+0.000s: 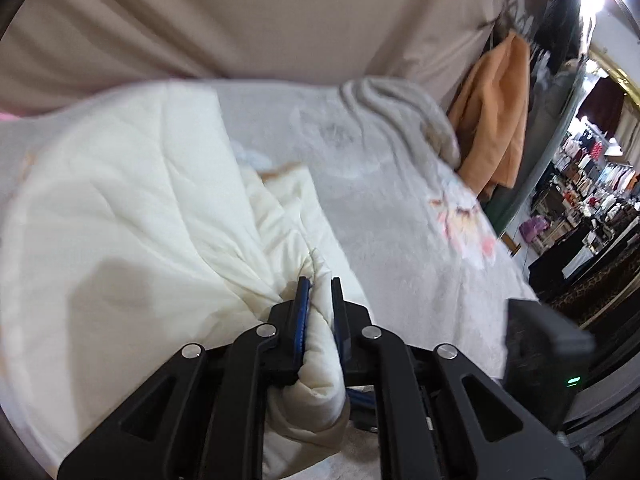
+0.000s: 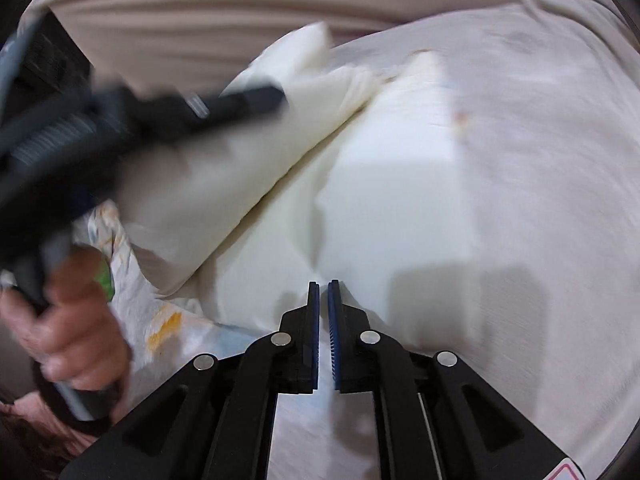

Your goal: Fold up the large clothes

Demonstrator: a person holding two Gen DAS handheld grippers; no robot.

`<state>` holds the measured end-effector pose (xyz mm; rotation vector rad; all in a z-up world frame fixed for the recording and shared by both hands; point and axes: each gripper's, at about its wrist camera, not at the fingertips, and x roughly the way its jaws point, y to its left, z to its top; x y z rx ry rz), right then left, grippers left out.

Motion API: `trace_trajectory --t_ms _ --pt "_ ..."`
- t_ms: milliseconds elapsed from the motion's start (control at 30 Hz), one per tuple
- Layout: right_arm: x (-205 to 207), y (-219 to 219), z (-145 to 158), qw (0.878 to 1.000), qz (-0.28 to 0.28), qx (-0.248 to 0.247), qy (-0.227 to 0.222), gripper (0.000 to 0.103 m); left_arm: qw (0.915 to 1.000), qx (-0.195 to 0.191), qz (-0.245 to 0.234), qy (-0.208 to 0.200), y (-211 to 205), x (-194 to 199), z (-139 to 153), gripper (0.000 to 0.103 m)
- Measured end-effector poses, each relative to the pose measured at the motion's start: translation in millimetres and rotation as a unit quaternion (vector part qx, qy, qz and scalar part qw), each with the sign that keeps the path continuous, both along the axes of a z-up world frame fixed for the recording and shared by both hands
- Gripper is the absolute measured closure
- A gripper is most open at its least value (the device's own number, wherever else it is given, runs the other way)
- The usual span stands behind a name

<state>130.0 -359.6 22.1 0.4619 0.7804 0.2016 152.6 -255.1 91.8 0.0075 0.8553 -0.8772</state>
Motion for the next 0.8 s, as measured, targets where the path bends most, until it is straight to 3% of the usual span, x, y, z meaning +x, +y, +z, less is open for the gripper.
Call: trace_trajectory --t_ms 100,167,233,300,400,467,533,633,800 --pt "-9.5 -13.1 -4.8 1.000 -0.018 0.016 -0.003 0.096 0.9991 0.038 0.009 -0.017 -18.3 -4.3 -28.0 0.094" --pt "-13.9 -17.1 -2.2 0.999 -0.025 0.020 -0.014 0.096 0.9985 0.044 0.009 -0.030 -19.5 -9.2 -33.0 0.092" --pt "-24.9 -17.0 6.9 0.999 -0.032 0.019 -0.029 0.091 0.9989 0.035 0.003 -0.032 -13.1 -13.3 -28.5 0.087" --pt "-46.3 -15.8 19.4 0.997 -0.047 0.023 -0.053 0.085 0.9997 0.002 -0.012 -0.019 3.8 -20.0 -16.4 0.077" --pt "-60.0 -22.1 36.8 0.993 -0.068 0.038 -0.092 0.035 0.9984 -0.035 -0.029 -0.033 35.5 -41.4 6.9 0.052" --pt "-68.3 -23.4 52.3 0.990 -0.068 0.052 -0.114 0.029 0.9969 -0.052 -0.026 -0.053 65.4 -58.8 23.5 0.026" --pt "-75.9 -24.3 62.9 0.988 -0.056 0.068 -0.127 0.017 0.9952 -0.067 0.002 -0.071 101.3 -70.6 35.6 0.011" --pt "-58.6 -17.9 72.1 0.989 -0.043 0.089 -0.110 0.014 0.9944 -0.063 0.049 -0.069 140.4 -68.5 37.8 0.011" --pt "-3.6 12.7 53.5 0.996 -0.030 0.079 -0.016 0.014 0.9909 -0.047 0.125 -0.019 191.1 -48.5 9.3 0.011"
